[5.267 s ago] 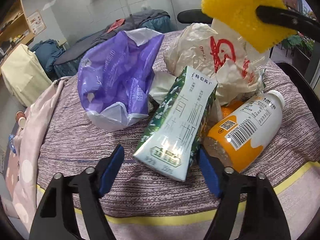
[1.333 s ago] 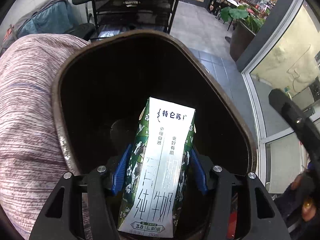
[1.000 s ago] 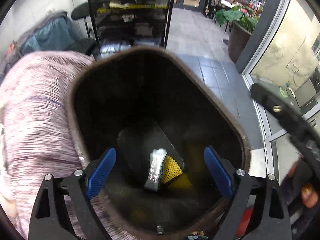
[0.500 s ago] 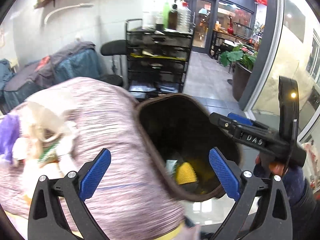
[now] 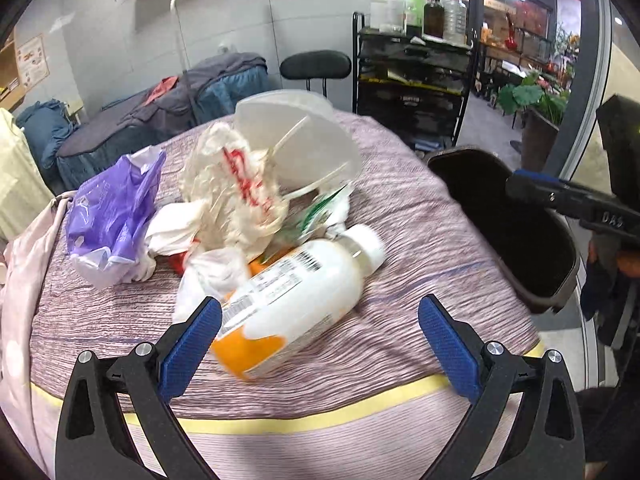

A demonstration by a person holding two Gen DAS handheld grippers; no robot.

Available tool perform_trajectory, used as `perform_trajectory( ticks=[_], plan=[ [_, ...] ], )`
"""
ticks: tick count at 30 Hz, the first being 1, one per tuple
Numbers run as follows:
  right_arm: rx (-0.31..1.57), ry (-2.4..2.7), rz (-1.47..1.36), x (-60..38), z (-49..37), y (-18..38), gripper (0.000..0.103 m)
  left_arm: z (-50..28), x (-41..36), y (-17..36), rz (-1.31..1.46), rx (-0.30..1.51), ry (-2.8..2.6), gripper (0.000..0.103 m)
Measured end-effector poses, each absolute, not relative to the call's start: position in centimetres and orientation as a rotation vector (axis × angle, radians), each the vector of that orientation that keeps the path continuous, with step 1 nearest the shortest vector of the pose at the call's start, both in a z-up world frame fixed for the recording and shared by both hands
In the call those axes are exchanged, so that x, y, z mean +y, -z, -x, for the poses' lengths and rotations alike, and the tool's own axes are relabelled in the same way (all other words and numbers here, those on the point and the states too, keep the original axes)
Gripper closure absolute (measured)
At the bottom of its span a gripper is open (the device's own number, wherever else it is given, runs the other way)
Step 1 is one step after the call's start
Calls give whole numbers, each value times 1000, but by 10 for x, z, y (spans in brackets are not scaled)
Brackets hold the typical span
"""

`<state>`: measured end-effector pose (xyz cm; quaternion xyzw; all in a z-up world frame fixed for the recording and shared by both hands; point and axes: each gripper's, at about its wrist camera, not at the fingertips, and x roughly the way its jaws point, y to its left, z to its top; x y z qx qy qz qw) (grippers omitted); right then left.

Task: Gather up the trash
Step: 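Grasp the white-and-orange bottle with the left tool while the right tool grasps the white mask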

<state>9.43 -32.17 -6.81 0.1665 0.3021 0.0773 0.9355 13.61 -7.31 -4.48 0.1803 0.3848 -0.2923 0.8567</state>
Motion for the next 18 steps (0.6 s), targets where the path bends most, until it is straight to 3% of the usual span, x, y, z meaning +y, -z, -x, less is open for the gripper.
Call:
perform_trajectory(
  ticks=[10, 13, 18],
  plan=[
    [631, -201, -275, -292, -111, 58, 27, -171, -84, 74, -688, 904, 734, 7],
    [632, -196, -253, -289, -115, 55, 27, -182, -93, 87, -760, 945, 761, 19],
    [648, -197, -241, -286, -124, 56, 27, -188, -104, 98, -812, 964, 795, 26]
  ],
)
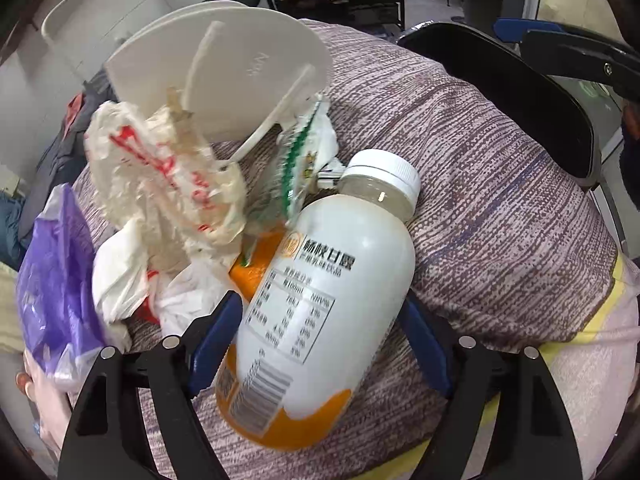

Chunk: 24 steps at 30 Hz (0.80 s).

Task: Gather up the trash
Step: 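Grasp the white-and-orange bottle with the left tool while the right tool grasps the white mask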

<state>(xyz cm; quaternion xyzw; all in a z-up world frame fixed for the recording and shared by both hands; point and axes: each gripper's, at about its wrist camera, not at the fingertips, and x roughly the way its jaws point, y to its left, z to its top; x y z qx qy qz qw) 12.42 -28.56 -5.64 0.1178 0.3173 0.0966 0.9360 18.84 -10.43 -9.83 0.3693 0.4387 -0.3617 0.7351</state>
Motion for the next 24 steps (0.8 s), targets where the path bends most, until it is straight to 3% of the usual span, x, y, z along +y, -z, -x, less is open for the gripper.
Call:
perform_trajectory(
  ticks=[9, 21, 24],
  plan=[
    [670, -230, -154, -263, -148, 54, 27, -169, -90, 83, -624, 860, 807, 42],
    [672, -302, -27, -224, -196, 41, 35, -130, -36, 52, -263, 767, 715, 42],
    [689, -314, 10, -215, -215, 41, 43, -129, -30, 47, -170, 750, 704, 42]
  ],
)
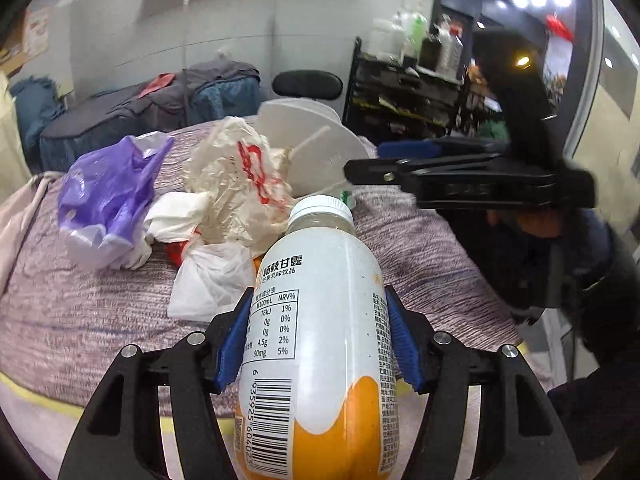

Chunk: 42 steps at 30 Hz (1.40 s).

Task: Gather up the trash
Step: 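Grasp the white-and-orange bottle with the left tool while the right tool grasps the white mask, then carry the white mask with the right tool and drop it into the bin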

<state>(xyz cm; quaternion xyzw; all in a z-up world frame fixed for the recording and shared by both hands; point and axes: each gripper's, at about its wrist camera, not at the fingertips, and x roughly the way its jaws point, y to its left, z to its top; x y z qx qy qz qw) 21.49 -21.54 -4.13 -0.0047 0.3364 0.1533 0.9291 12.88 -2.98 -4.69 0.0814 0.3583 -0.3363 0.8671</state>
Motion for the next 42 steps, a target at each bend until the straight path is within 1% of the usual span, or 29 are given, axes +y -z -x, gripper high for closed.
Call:
perform_trajectory(
  ticks=[3, 4, 5, 7, 8, 10, 11, 15, 25, 30, 35, 42],
  plan=[
    [701, -308, 43, -207, -232, 44, 54, -122, -21, 44, -122, 728, 666, 42],
    [705, -306, 48, -206, -236, 45, 63, -119, -18, 43, -111, 717, 655, 42],
    [712, -308, 52, -204, -241, 47, 74, -118, -16, 43, -94, 711, 648, 42],
    [720, -313, 47, -203, -245, 50, 86, -117, -13, 41, -55, 702, 635, 42],
    [719, -313, 40, -202, -245, 51, 88, -117, -13, 41, -50, 694, 621, 42],
    [710, -308, 14, -205, -243, 52, 97, -115, -12, 40, -48, 677, 579, 42],
    [703, -307, -5, -208, -242, 51, 100, -116, -10, 39, -41, 675, 570, 42],
    [647, -289, -48, -217, -227, 43, 100, -117, -12, 38, 14, 672, 557, 42],
    [512, -219, -111, -258, -161, 10, 101, -103, -36, 21, 43, 624, 569, 42],
    [475, -170, -137, -285, -127, 2, 101, -97, -52, 13, 55, 608, 599, 42],
    [469, -114, -167, -316, -93, 6, 100, -87, -75, 7, 44, 594, 636, 42],
    [530, -21, -228, -358, -65, 32, 100, -75, -109, 8, 24, 601, 694, 42]
  ],
)
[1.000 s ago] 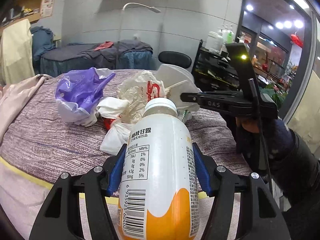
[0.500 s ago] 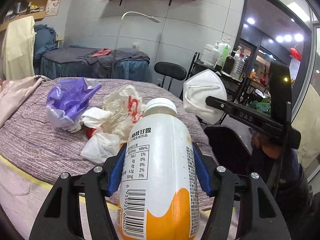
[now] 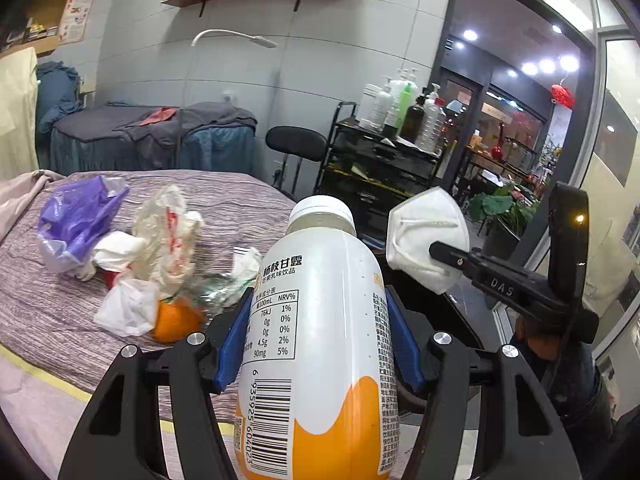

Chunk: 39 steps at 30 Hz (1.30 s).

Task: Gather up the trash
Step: 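Carry the white mask with the right tool and drop it into the bin, then lower the bottle into the bin and open the left tool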

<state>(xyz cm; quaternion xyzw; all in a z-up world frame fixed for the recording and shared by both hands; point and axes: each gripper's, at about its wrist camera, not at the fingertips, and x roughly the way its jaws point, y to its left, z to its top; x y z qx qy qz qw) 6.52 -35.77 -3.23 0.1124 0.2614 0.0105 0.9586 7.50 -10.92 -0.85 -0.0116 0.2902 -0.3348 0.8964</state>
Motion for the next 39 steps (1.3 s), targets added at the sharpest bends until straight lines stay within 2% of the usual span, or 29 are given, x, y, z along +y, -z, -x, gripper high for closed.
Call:
perform_trajectory(
  ticks=[16, 18, 19, 20, 22, 29, 39],
  plan=[
    [779, 132, -425, -424, -77, 126, 100, -65, -181, 21, -16, 677, 832, 42],
    [809, 148, -429, -425, -81, 133, 91, -65, -190, 24, -33, 688, 841, 42],
    [815, 155, -440, -427, -82, 136, 75, -64, -194, 25, -38, 692, 844, 42],
    [813, 155, -457, -428, -80, 138, 53, -64, -198, 26, -44, 697, 849, 42],
    [797, 170, -485, -431, -75, 139, 38, -64, -204, 29, -53, 709, 859, 42],
    [718, 246, -480, -443, -44, 123, 38, -69, -228, 38, -72, 768, 907, 42],
    [589, 404, -491, -479, 2, 97, 32, -83, -280, 61, -121, 877, 957, 42]
  ],
)
